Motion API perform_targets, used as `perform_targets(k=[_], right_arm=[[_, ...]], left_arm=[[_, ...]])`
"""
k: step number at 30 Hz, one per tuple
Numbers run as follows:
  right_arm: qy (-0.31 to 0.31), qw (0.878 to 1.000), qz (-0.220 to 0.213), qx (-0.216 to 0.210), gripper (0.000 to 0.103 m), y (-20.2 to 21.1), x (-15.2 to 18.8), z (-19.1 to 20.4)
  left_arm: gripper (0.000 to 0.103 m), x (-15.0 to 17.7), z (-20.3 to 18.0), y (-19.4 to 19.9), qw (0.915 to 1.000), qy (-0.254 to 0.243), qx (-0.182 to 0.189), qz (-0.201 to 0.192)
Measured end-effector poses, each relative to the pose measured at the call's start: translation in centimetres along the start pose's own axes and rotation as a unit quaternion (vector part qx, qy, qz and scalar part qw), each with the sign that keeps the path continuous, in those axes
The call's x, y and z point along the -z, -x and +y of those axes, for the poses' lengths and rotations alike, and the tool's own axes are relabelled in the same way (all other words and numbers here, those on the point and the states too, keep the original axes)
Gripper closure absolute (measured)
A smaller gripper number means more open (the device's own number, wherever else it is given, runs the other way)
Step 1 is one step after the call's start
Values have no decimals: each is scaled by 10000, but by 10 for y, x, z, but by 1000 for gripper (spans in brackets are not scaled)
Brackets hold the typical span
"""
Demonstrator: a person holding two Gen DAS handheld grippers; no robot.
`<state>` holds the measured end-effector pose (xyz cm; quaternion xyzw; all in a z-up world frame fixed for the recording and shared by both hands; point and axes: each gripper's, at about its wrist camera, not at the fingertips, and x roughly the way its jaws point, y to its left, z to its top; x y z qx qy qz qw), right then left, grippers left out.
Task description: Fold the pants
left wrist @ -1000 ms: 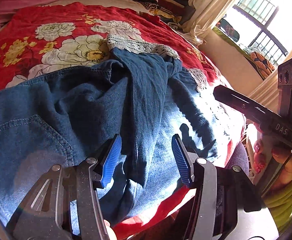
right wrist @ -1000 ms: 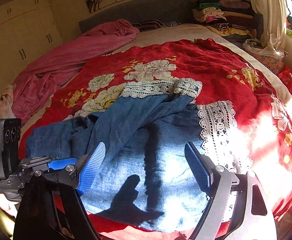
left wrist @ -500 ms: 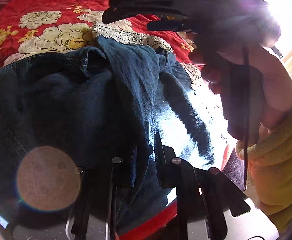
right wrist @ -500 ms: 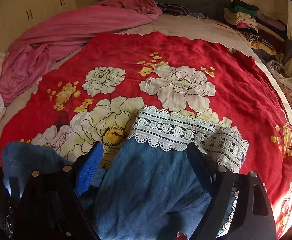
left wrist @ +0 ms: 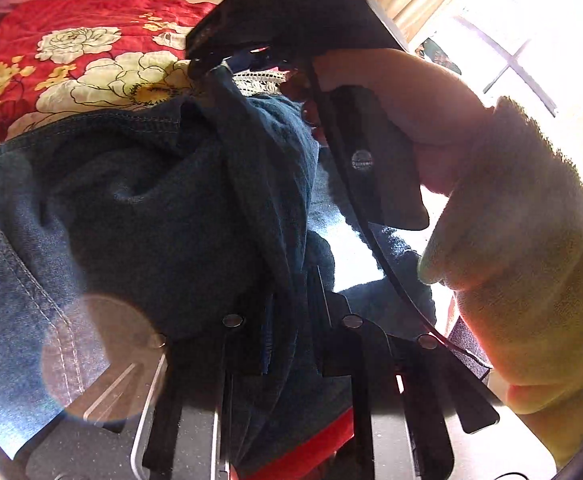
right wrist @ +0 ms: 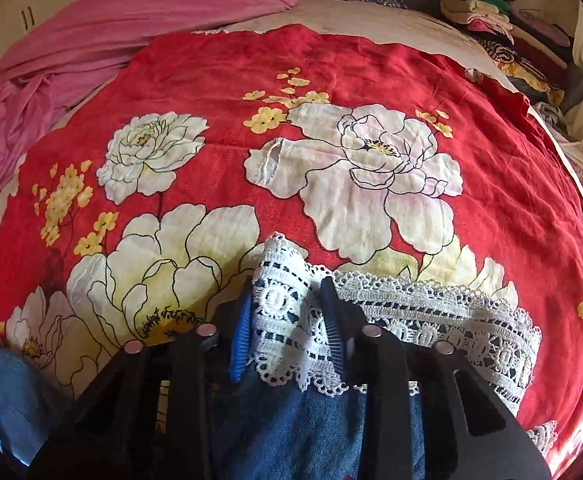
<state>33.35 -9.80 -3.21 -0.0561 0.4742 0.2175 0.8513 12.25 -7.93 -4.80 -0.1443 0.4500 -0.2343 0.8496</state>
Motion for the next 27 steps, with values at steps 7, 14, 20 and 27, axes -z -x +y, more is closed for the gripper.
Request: perform_targets(k=[7,14,20,27], right_arm=[[-1150,9872,-835,-721,93,82,29,-58],[-2128,9611,-1568,-800,93,163,90,-115],[-2778,9401,-1741,-938,93,202,170,-130],[-3166,9348,-1200,-1072,90,184,253,-128]], left_arm=[[94,0,-1,5,9999,-64,-116,-85],[101,-2,-10,8,9993,-218,-238,-185],[102,6,-18,36,9973,-570,-309,-338],[102,18,-15,34,9952,-837,-473,-162]])
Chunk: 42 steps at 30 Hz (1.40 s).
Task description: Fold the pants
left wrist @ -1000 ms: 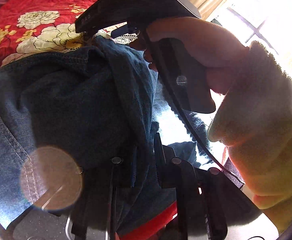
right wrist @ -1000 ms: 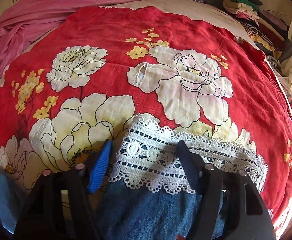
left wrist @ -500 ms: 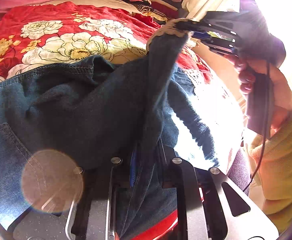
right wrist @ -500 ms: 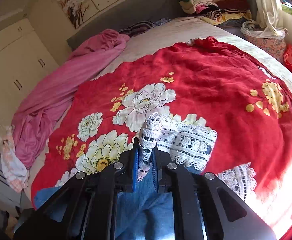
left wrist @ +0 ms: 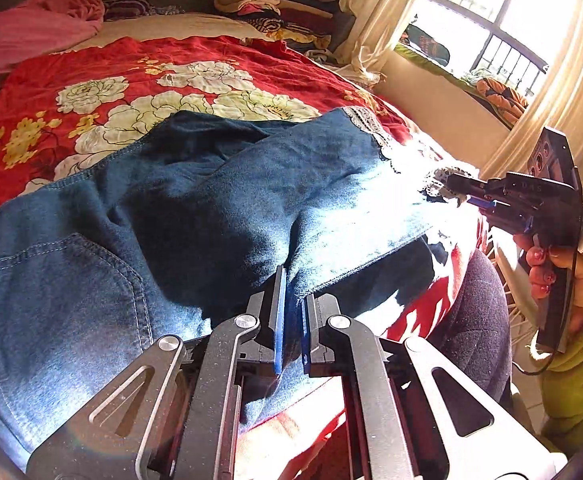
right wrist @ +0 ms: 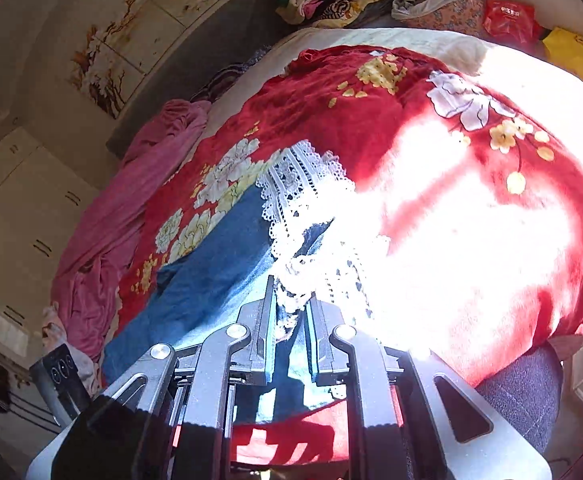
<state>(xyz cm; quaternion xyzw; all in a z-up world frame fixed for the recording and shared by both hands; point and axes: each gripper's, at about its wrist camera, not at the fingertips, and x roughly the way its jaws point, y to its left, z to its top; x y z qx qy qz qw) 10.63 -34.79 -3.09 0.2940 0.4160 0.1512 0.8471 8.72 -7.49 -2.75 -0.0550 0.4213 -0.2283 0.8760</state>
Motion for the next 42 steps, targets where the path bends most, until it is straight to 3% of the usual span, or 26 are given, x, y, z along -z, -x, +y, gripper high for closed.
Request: perform_targets(k=[2,7,10,11,13,14,20,26,28,29,30,31,34,36,39,41,42], right_arm=[[-10,10000,69,-22,88,0,8,-7],[25,10000,-81,-41,68,11,12,-12],[-8,9999,-119,-43,67,11,9,-16],[20,9999,-93,-33,69,9,8,-16],[175,9997,-106,96,90,9,8,-15],[270,9994,-108,194,94,12,8,-15],[590,9958,-94,689,94,22,8,-18],[923,9903,63,1034,93,11,16,-16],[916,9907,56,1004,90,14,16,-16],[915,9899,24,1086,83,18,15,-16],[941,9876,-37,1258,65,23,14,-15],[963,9862,-139,1340,60,29,11,-14],[1127,9831,-530,1345,59,50,10,-4],[1387,9823,-567,1124,59,52,13,13],[1913,9784,-281,732,58,30,24,47],[2224,9732,-17,587,57,9,33,66],[2355,9700,150,582,56,-2,37,70]], left_arm=[[102,2,0,-2,10000,-2,-1,42],[102,4,-1,-4,9998,-127,-54,105],[102,5,-4,-6,9998,-157,-54,143],[102,6,-5,-7,9997,-175,-57,151],[102,6,-8,-9,9995,-239,-86,180],[102,6,-10,-10,9994,-273,-87,200],[102,12,-26,-7,9978,-604,-42,275],[102,25,-29,-22,9953,-770,-251,533],[102,26,-26,-26,9953,-732,-275,574],[102,27,-25,-26,9953,-735,-279,562],[102,27,-25,-26,9952,-747,-288,561],[102,28,-26,-26,9951,-765,-298,560],[101,29,-27,-25,9949,-794,-290,557],[101,30,-27,-24,9952,-760,-262,557],[92,33,-26,-19,9959,-678,-150,582],[76,37,-26,-11,9963,-649,-118,555],[75,39,-26,-5,9967,-622,-116,518]])
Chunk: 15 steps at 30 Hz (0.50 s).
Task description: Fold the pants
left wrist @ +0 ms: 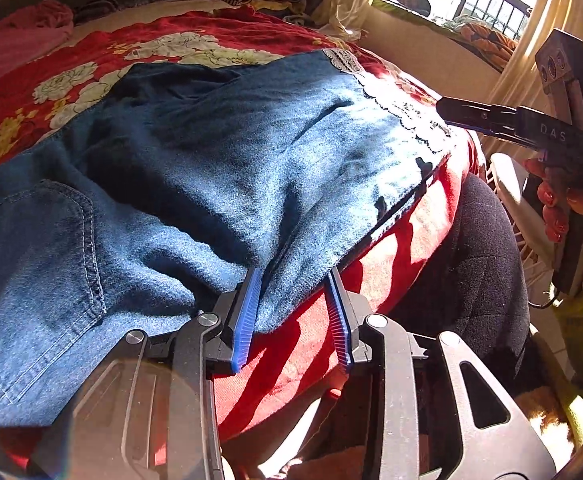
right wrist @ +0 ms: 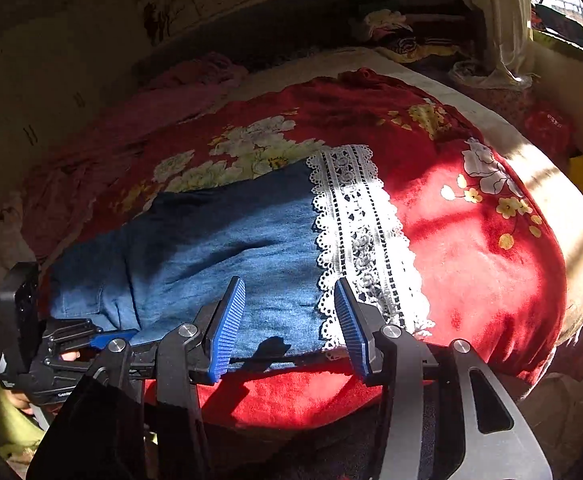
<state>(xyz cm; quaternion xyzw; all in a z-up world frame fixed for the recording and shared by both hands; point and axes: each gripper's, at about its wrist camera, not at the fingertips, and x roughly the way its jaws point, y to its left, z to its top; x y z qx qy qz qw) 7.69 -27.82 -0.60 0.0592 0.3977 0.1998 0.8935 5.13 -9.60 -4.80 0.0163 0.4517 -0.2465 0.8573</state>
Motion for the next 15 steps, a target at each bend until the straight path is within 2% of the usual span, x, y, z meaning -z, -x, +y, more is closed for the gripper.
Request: perform_targets(k=[3,4,5,7,9,12,13,15], right_arm=[[241,9954,851,372,54,-41,15,2],[340,9942,946,390,54,-49,21,0],[428,9951,808,371,54,-48,25,0],[371,9960,778,255,54,-44,27,-4],[194,9966,798,113,54,-41,26,-11],[108,9969,780,49,54,-39,26,-14],[123,9969,772,70,54,-40,26,-14],[114,9970,764,98,53,-39,26,-14]], left_arm=[[75,6,13,30,9992,315,8,-242],[74,8,20,42,9983,450,-72,-361],[72,10,29,55,9969,586,-185,-492],[67,16,52,81,9912,932,-592,-727],[58,24,78,102,9792,1316,-1285,-856],[42,34,113,126,9499,1754,-2384,-1007],[35,36,123,131,9453,1855,-2475,-1040],[33,41,135,131,9448,2053,-2367,-954]])
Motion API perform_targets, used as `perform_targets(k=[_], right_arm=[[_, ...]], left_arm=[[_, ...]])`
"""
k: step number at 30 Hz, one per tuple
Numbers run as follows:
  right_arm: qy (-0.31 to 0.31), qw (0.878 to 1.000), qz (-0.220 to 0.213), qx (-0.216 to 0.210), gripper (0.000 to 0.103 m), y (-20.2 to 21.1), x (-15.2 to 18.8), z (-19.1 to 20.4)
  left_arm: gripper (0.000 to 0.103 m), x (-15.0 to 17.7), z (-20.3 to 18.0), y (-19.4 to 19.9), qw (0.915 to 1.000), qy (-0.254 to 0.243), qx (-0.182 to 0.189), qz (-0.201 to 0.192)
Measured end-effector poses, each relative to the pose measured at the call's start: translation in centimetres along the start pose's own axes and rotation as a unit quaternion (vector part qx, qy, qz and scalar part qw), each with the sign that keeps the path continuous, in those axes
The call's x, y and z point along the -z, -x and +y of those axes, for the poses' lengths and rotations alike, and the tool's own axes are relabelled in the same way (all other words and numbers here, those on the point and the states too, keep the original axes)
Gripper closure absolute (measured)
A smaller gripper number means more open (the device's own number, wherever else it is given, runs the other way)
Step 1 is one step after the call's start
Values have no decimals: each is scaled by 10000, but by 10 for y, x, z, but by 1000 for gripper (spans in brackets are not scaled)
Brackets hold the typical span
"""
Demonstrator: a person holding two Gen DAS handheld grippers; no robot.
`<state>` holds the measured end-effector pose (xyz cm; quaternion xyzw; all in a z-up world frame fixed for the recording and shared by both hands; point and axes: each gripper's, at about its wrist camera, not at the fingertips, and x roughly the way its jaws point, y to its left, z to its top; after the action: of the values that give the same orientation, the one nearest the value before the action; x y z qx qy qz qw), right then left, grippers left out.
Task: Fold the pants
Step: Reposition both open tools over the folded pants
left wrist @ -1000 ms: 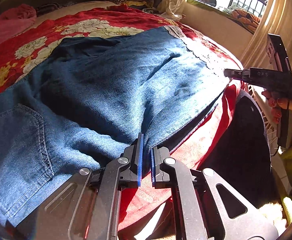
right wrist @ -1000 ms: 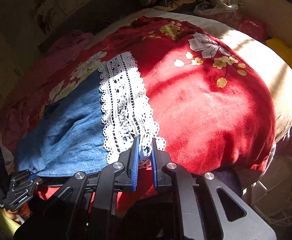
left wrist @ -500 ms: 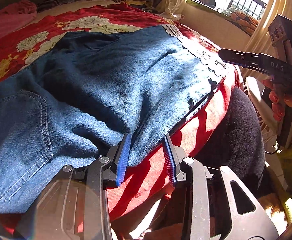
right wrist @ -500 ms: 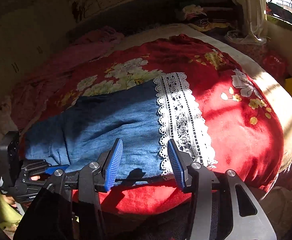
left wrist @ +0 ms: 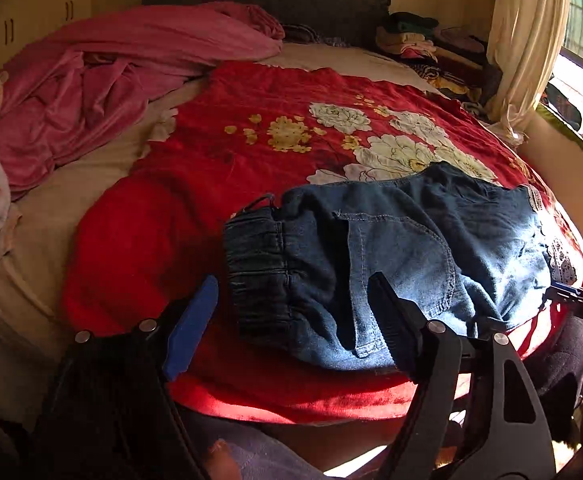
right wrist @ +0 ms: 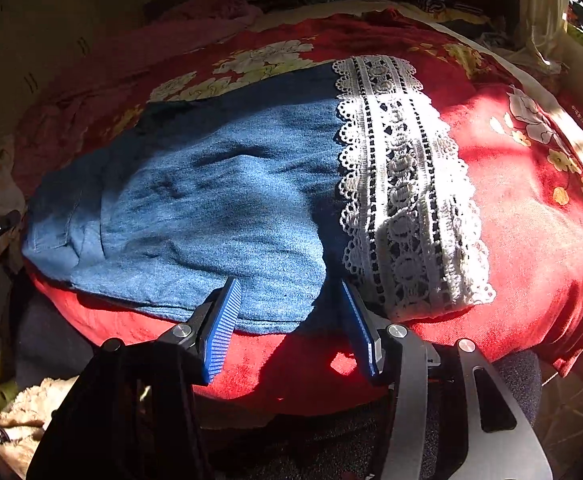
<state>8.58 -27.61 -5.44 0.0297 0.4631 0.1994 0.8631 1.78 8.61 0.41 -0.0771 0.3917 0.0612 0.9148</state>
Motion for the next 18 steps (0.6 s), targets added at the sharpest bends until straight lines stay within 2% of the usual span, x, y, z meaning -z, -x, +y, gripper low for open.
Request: perform_targets(k=[4,5,6,10,13,16,18], right_arm=[[5,10000,-3,2,51,0,0,0],[0,10000,-5,-6,51,1,-1,0],[-11,10000,-9,-10,51,1,-1,1],[3,10000,-12,-6,51,2,0,2],[-9,10000,-24,-9,51,1,0,1],[31,10000,-30,39,51,0,2,3],[35,10000,-25,34,51,0,2,3]], left_arm=[[33,10,1,-20,9993,198,3,321],[64,12,0,-25,9991,213,38,368],[76,13,-3,-31,9989,188,25,434],[76,8,5,-27,9986,357,142,361],[77,1,19,-13,9994,295,-180,81],[77,5,26,-25,9989,338,-170,285],[76,9,21,-36,9989,176,-306,300]])
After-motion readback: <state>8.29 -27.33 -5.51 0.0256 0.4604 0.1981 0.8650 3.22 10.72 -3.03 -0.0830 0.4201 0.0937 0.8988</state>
